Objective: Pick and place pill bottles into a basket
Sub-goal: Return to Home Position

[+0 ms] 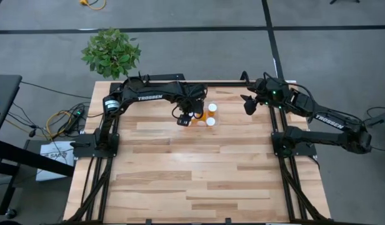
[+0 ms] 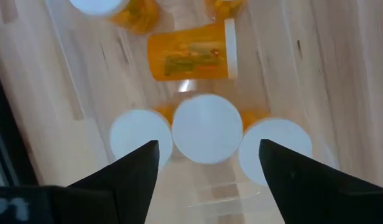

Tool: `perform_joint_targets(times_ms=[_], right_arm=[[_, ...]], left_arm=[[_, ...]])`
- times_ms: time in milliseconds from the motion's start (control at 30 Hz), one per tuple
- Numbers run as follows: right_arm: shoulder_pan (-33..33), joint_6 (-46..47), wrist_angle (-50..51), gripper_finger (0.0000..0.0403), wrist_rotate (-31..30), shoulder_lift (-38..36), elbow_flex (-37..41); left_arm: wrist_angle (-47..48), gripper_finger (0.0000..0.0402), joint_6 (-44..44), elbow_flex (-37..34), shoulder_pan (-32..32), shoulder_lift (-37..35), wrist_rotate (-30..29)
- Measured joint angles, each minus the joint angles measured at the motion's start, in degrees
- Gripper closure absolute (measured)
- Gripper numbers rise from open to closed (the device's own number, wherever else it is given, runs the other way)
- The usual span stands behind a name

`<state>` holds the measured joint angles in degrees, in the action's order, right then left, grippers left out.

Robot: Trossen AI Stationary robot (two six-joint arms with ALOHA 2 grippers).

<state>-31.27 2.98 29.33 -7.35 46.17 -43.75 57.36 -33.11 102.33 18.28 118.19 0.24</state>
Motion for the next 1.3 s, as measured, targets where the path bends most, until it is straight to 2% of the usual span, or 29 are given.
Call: perform_joint_targets(times_ms=[100,200,267,400,533,667,833,1033,1167,1300], right_arm=[[-0.14,-0.15,0.31,0.0168,-0.39,0.0,0.0],[-1.18,-2.23,0.32,0.0168,-1.97,0.0,0.0],[-1.63,-0.34,0.27,0.0168,-1.94,0.0,0.0],[-1.95,2.85,0.27,0.0168,-1.66,-0.09,0.0],[-1.06,1.14,-0.54,0.0168,-1.63,-0.35,0.0],[0.37,-1.52,-2.35,0.0168,-1.55,-0.5,0.0],[2.57,-2.08,-4.55,0.0168,-1.44,-0.5,0.0],[4.79,-3.45,-7.16,0.0168,0.99,-1.39,0.0],[5.61,-3.5,-7.99,0.0168,1.79,-3.4,0.0],[6.5,-3.5,-8.05,0.0168,1.88,-5.73,0.0]], left_arm=[[2.21,0.0134,2.76,0.9,0.34,0.0,1.75],[3.87,0.0133,6.29,2.27,1.19,-0.13,6.86],[4.13,0.0133,8.99,2.3,1.85,-0.89,10.72],[2.51,0.0133,14.13,2.35,2.75,-3.79,16.5],[-1.21,0.0133,19.21,2.35,2.44,-7.86,18.58],[-6.43,0.0133,23.59,2.39,0.55,-13.0,17.04],[-9.37,0.0133,26.26,2.42,-3.27,-18.29,12.11],[-9.7,0.0133,30.93,2.1,-9.18,-20.92,-1.35],[-16.45,0.0133,35.56,-4.38,-12.33,-23.65,-3.54],[-29.95,0.0133,40.9,-17.15,-14.53,-29.92,-4.24]])
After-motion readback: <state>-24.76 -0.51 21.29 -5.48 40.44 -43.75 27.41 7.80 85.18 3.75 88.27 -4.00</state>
